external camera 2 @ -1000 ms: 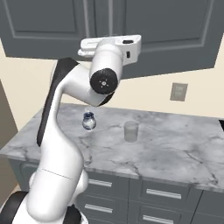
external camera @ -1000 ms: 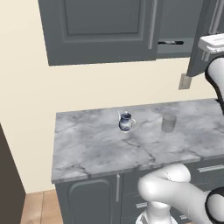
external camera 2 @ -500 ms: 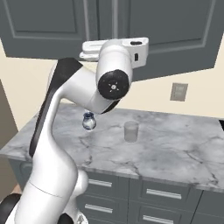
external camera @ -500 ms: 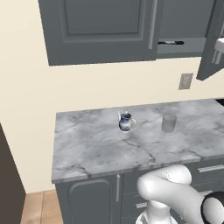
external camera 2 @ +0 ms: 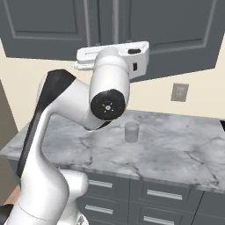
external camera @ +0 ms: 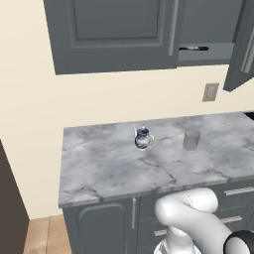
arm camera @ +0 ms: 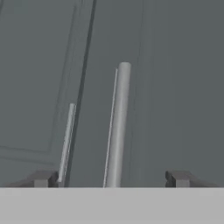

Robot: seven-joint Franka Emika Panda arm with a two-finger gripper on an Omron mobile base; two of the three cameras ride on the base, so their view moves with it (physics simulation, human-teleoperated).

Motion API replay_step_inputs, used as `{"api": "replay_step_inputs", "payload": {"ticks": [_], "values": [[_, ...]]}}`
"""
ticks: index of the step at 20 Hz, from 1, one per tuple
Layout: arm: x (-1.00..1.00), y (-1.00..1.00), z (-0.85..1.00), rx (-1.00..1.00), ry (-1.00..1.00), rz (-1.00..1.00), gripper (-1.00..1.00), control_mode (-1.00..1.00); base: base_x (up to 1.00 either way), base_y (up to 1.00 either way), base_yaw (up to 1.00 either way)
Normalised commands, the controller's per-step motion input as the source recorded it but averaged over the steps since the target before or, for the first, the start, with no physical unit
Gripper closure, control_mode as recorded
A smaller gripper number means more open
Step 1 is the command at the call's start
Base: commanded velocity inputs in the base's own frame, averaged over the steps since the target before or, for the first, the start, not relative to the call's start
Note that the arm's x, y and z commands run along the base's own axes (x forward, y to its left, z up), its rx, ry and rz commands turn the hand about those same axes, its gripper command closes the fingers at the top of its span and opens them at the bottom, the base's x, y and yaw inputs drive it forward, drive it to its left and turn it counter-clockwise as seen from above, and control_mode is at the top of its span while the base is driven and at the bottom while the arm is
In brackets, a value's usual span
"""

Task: Pick the pan from the cabinet and place it on the stove. Then turn on the stove burner for the pan.

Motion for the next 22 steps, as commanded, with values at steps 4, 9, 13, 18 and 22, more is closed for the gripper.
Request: {"api": "replay_step_inputs", "payload": {"ticks": [4,9,13,18,22], "values": [[-0.53,0.49,0.00,-0.23,0.00,-0.11,-1.00,-1.00,0.00,0.00,0.00],[-0.36,0.57,0.00,-0.28,0.02,-0.14,-1.00,-1.00,0.00,0.00,0.00],[-0.08,0.65,-0.02,-0.29,0.08,-0.18,-1.00,-1.00,0.00,0.00,0.00],[0.00,0.61,-0.16,-0.28,0.11,-0.26,-1.00,-1.00,0.00,0.00,0.00],[0.14,0.44,-0.24,-0.26,0.16,-0.28,-1.00,-1.00,0.00,0.00,0.00]]}}
